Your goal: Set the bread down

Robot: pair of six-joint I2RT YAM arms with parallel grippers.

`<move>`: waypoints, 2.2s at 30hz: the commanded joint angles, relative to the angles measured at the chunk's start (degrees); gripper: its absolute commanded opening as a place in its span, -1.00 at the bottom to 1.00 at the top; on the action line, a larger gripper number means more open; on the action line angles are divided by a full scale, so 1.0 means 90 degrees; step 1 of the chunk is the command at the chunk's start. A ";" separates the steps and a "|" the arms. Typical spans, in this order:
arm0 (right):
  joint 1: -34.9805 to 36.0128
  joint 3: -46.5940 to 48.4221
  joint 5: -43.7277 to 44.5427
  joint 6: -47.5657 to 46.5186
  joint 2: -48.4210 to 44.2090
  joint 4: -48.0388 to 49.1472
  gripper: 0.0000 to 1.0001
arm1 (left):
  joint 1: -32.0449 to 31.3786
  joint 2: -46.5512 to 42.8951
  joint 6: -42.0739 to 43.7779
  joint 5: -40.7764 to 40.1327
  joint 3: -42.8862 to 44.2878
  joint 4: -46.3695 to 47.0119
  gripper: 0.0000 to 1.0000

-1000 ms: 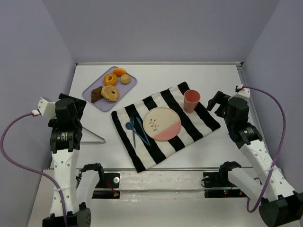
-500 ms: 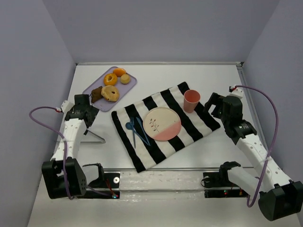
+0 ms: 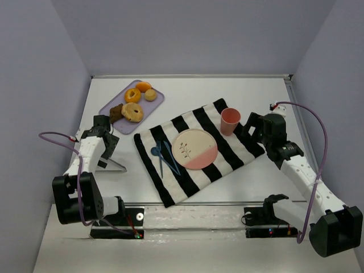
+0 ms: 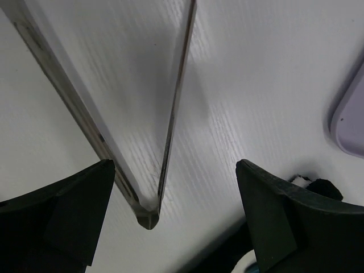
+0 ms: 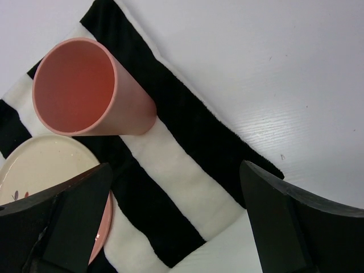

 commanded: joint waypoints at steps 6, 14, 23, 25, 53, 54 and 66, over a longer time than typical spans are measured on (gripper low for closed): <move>-0.0032 0.0080 -0.0099 -0.0068 -0.0005 0.0335 0.99 | 0.0395 0.0137 -0.0116 -0.0067 -0.0278 -0.0011 0.98; -0.0032 0.0060 -0.0051 -0.0097 -0.0073 0.0345 0.99 | 0.0659 0.0674 -0.0136 -0.0106 -0.0386 0.0478 0.98; -0.0032 0.0080 -0.0060 -0.0097 0.0005 0.0335 0.99 | 0.0786 0.1221 -0.0145 0.0051 -0.0718 0.0888 0.98; -0.0032 0.0089 -0.0051 -0.0107 0.0015 0.0345 0.99 | 0.0796 0.1309 -0.0155 0.0080 -0.0718 0.0918 0.98; -0.0032 0.0070 -0.0119 -0.0029 0.0249 0.0355 0.99 | 0.0796 -0.0370 0.0470 -0.0018 0.0239 -0.1660 0.98; -0.0032 0.0070 -0.0138 -0.0019 0.0269 0.0365 0.99 | 0.0796 -0.0380 0.0470 -0.0008 0.0200 -0.1699 0.98; -0.0032 0.0090 -0.0139 -0.0038 0.0337 0.0345 0.99 | 0.0805 -0.0253 0.0090 0.0530 -0.0776 -0.0411 0.98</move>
